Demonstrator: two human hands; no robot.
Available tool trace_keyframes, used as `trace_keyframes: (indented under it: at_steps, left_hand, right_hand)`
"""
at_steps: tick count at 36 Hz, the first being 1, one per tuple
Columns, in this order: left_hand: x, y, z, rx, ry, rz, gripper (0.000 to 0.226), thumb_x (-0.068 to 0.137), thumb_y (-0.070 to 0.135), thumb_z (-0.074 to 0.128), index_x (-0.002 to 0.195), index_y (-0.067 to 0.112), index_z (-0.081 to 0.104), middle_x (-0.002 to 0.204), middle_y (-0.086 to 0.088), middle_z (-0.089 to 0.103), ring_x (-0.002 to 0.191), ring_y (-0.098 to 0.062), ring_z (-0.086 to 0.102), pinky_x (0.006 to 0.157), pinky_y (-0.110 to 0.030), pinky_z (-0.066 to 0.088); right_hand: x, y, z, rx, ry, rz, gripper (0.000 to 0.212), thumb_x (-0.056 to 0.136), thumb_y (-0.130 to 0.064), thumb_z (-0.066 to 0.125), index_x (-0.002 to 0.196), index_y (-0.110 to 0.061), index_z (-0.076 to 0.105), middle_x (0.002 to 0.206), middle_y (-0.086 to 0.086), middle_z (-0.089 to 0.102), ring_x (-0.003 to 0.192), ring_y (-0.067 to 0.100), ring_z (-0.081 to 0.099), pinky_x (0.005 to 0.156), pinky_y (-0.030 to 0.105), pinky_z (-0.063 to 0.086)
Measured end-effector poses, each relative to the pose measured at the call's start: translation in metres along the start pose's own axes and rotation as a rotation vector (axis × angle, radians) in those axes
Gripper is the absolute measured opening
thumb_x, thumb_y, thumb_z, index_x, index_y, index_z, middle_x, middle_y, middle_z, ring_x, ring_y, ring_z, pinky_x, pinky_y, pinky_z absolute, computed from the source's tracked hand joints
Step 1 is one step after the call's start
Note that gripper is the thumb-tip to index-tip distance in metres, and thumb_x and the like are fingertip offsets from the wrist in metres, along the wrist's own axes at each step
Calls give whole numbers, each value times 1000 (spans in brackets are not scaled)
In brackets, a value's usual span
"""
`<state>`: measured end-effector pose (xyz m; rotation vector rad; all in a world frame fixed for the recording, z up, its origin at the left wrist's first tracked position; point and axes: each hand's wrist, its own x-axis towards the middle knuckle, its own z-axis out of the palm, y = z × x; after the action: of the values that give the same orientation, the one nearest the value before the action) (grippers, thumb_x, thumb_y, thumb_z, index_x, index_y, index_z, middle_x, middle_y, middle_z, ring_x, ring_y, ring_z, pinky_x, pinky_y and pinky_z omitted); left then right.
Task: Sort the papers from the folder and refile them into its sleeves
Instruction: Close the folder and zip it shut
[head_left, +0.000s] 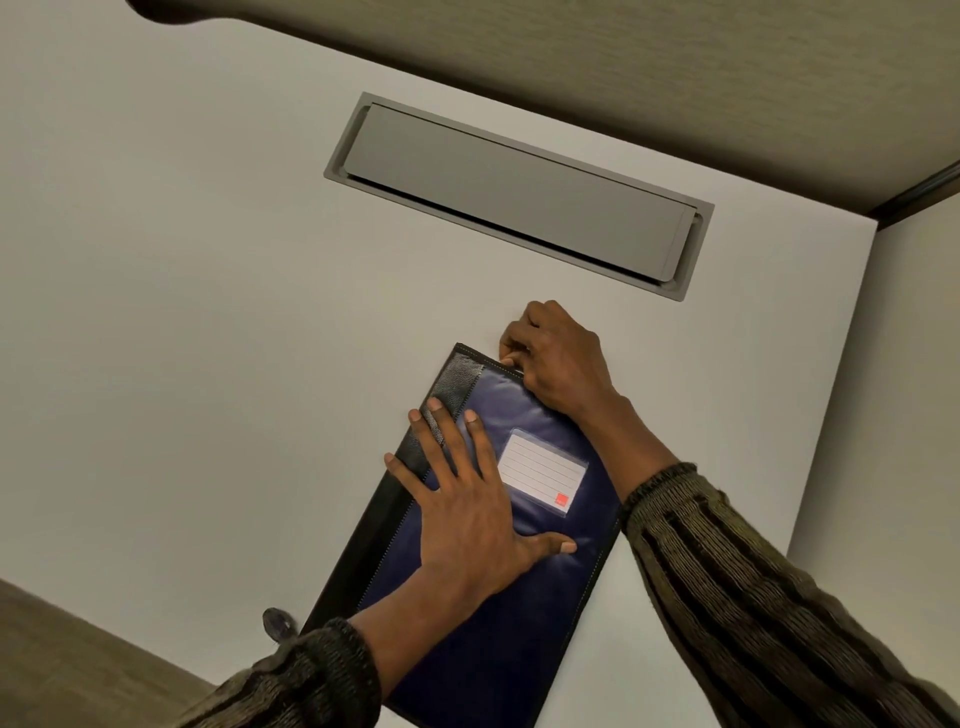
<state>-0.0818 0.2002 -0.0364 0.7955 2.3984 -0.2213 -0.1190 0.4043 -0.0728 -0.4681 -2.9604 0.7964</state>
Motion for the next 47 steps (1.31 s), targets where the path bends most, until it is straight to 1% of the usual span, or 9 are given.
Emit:
trace_keyframes:
  at_steps: [12,18,23,25,30,36,39,43,47]
  left_hand:
    - [1,-2,2,-12,-2,9,170,44,118,22,160,4,-27,161,-33,-39,149,-57,-35,112,-84,2]
    - [-1,-3,0,-10,18,17,170,46,118,23,160,2,-27,160,-34,-39,148,-58,-36,111,-85,2]
    - [-3,-4,1,-12,43,29,171,46,118,23,161,0,-23,162,-36,-35,149,-58,-32,111,-85,3]
    - [-2,-4,1,-8,49,35,171,45,118,22,160,1,-25,161,-36,-36,149,-58,-33,110,-85,3]
    - [-3,-6,5,-43,87,56,173,43,119,18,162,1,-21,163,-36,-31,150,-58,-30,111,-85,4]
    - [-7,-18,8,-67,124,112,164,50,118,18,163,6,-23,165,-32,-32,152,-54,-30,114,-83,7]
    - [-9,-39,11,-68,167,184,153,58,115,22,165,14,-23,168,-23,-33,157,-47,-26,121,-76,13]
    - [-10,-86,16,-173,264,374,128,79,99,41,169,24,-9,175,-6,-25,163,-31,-14,125,-60,25]
    - [-23,-134,26,-320,224,471,118,87,86,55,169,30,-9,176,3,-19,164,-22,-12,129,-48,19]
  right_hand:
    - [37,-25,18,-14,32,-105,12,88,-10,72,90,-22,69,93,-5,56,93,17,52,56,36,48]
    - [20,-18,12,71,45,-52,11,92,-15,73,92,-26,75,92,-8,60,93,13,53,64,37,50]
    - [2,-9,3,95,-84,29,38,95,-5,66,117,-34,79,90,-9,60,88,14,53,70,37,48]
    - [-9,-7,0,135,-86,105,41,95,-3,64,118,-33,79,91,-9,62,88,16,56,73,39,51]
    - [-61,-9,-9,242,119,374,24,99,-9,63,107,-24,80,105,-5,71,98,16,65,89,39,56]
    - [-151,-33,-11,182,482,662,21,96,-10,68,113,-23,71,118,-4,60,108,13,57,85,30,54]
    - [-193,-47,-2,155,509,793,34,93,-18,77,125,-21,65,131,5,56,117,21,57,88,32,55]
    - [-244,-71,17,186,533,793,50,91,-28,79,138,-24,60,139,4,54,122,24,57,87,41,62]
    - [-286,-98,42,323,470,735,63,90,-33,80,147,-28,53,144,-2,51,120,20,60,86,39,64]
